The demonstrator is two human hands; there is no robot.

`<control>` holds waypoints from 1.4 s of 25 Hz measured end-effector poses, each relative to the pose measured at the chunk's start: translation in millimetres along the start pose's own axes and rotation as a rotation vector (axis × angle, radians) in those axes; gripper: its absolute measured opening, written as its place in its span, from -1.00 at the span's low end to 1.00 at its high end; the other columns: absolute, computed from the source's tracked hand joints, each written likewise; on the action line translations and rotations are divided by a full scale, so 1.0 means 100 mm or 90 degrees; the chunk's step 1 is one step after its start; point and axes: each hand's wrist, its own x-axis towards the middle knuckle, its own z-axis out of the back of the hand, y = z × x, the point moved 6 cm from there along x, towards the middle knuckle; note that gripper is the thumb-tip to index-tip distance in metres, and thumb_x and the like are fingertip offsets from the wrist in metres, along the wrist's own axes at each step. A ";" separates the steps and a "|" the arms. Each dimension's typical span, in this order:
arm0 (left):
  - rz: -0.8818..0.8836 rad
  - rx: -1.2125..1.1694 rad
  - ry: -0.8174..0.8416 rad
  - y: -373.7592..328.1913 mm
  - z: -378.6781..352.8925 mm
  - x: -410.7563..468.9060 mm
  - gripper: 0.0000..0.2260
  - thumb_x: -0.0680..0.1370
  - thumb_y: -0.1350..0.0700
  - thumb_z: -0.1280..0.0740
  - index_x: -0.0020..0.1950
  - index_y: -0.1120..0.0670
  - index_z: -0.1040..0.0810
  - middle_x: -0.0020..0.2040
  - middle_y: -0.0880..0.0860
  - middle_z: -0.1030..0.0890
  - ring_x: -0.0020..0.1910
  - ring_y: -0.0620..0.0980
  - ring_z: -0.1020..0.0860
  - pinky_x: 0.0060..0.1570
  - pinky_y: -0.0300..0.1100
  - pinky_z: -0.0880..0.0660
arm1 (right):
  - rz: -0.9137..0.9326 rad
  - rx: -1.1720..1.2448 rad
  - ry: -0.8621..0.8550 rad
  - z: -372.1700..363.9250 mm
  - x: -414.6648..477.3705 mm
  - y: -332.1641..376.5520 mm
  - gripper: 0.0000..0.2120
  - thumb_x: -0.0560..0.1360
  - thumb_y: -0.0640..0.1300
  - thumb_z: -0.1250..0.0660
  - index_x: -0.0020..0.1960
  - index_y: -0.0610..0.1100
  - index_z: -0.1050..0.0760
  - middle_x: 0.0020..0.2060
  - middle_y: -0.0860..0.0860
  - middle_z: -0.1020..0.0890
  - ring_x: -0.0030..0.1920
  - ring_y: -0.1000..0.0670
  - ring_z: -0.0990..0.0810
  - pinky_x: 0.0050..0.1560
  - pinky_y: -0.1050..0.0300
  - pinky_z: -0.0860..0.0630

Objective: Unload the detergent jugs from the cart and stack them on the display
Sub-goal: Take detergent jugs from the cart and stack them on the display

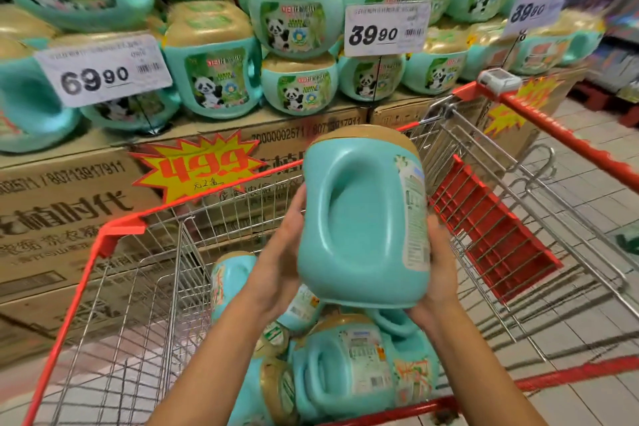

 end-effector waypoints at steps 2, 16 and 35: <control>0.033 -0.104 -0.039 0.16 0.01 -0.04 -0.77 0.36 0.01 -0.32 -0.21 0.06 -0.75 -0.23 0.02 -0.73 -0.23 -0.03 -0.69 -0.29 -0.21 -0.61 | -0.002 -0.034 0.019 -0.11 -0.01 -0.03 -0.40 0.25 0.15 -0.55 0.18 -0.13 -0.58 0.03 -0.12 -0.68 0.02 -0.11 -0.65 0.14 -0.09 -0.55; -0.157 0.127 -0.051 0.04 -0.08 -0.07 -0.44 0.53 -0.09 -0.29 0.47 -0.35 -0.17 0.50 -0.24 -0.30 0.47 -0.12 -0.32 0.46 0.07 -0.25 | 0.308 -0.718 -0.033 -0.89 -0.43 0.43 -0.24 0.27 0.01 -0.43 0.42 0.21 -0.22 0.19 0.20 -0.53 0.12 0.18 -0.56 0.14 0.02 -0.54; -0.222 0.060 -0.147 -0.65 0.64 -0.70 -0.14 0.16 -0.05 -0.66 0.38 0.11 -0.41 0.09 0.16 -0.68 -0.03 0.12 -0.69 -0.20 -0.07 -0.62 | 0.079 -0.459 0.112 -1.15 -0.26 -0.05 -0.35 0.20 0.03 -0.56 0.24 -0.04 -0.46 -0.02 0.02 -0.71 -0.08 0.00 -0.71 -0.21 0.23 -0.60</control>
